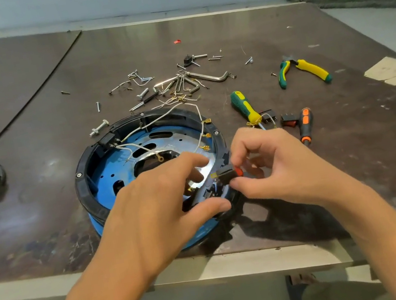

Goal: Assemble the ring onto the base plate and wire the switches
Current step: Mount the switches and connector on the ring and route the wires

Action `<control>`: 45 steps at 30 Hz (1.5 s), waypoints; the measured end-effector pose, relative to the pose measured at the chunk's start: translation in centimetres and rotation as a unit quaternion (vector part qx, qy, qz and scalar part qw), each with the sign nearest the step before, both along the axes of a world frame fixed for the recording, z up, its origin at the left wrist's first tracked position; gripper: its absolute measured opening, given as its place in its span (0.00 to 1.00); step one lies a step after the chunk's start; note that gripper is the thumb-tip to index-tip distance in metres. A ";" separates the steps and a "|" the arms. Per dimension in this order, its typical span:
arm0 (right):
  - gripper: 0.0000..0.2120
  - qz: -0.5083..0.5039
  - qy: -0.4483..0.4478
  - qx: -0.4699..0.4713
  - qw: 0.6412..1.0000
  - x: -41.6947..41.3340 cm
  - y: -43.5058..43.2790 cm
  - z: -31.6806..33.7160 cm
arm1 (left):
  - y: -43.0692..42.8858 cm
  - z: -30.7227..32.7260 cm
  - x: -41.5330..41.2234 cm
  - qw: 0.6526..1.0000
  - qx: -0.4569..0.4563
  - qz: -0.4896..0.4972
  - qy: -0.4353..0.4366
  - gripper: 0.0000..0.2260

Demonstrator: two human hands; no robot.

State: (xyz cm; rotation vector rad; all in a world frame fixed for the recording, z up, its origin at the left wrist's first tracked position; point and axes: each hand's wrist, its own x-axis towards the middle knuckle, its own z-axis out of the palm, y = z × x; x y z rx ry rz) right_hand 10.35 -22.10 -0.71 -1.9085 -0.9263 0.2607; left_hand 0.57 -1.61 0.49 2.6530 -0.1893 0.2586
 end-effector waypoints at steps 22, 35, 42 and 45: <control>0.10 0.023 -0.082 -0.090 0.992 -0.3 -0.3 -0.5 | -0.4 -0.3 0.2 0.997 0.078 0.013 0.025 0.28; 0.14 0.002 -0.139 -0.121 0.983 -1.0 1.0 -0.7 | -0.5 -0.6 0.2 0.997 0.070 0.021 0.021 0.31; 0.12 -0.019 -0.114 -0.122 0.986 -0.7 0.8 -0.8 | -0.6 -0.4 0.2 0.997 0.079 0.017 0.015 0.30; 0.09 0.010 -0.065 -0.118 0.991 -0.3 0.3 -0.5 | -0.6 -0.4 0.1 0.997 0.076 0.021 0.012 0.29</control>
